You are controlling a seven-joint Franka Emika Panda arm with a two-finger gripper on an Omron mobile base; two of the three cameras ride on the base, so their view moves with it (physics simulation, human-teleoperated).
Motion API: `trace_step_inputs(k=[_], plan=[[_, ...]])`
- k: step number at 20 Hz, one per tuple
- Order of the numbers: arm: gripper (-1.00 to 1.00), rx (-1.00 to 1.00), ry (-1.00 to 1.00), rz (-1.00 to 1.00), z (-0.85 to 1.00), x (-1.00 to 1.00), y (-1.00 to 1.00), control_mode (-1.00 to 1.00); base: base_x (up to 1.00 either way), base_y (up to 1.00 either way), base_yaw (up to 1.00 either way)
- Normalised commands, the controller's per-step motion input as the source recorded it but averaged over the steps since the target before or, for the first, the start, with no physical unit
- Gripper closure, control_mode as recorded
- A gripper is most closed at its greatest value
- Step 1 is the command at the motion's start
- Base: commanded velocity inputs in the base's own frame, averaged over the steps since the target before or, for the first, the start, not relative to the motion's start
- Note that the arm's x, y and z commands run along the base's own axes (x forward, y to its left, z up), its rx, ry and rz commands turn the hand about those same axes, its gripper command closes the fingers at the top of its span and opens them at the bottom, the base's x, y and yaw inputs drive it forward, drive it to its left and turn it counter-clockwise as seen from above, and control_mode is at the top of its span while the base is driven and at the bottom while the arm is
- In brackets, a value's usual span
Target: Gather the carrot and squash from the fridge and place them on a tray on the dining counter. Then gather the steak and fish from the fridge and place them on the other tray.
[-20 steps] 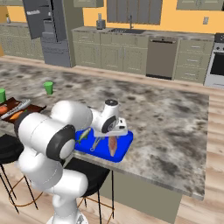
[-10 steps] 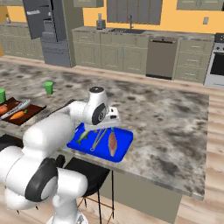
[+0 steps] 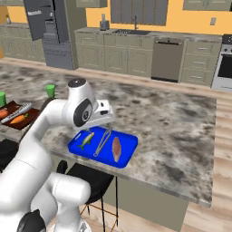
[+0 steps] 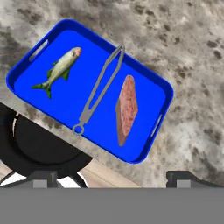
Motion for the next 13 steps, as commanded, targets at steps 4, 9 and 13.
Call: trace_step_inputs(k=[4,9,13], plan=[[-1.0,-0.05,-0.1,0.03,0.83,-0.68,0.17,-1.0,0.0,0.0,0.0],[-1.0,-0.07,-0.13,0.02,0.68,-0.74,0.22,-1.0,0.0,0.0,0.0],[-1.0,-0.08,-0.14,0.0,0.56,-0.76,0.21,-1.0,0.0,0.0,0.0]])
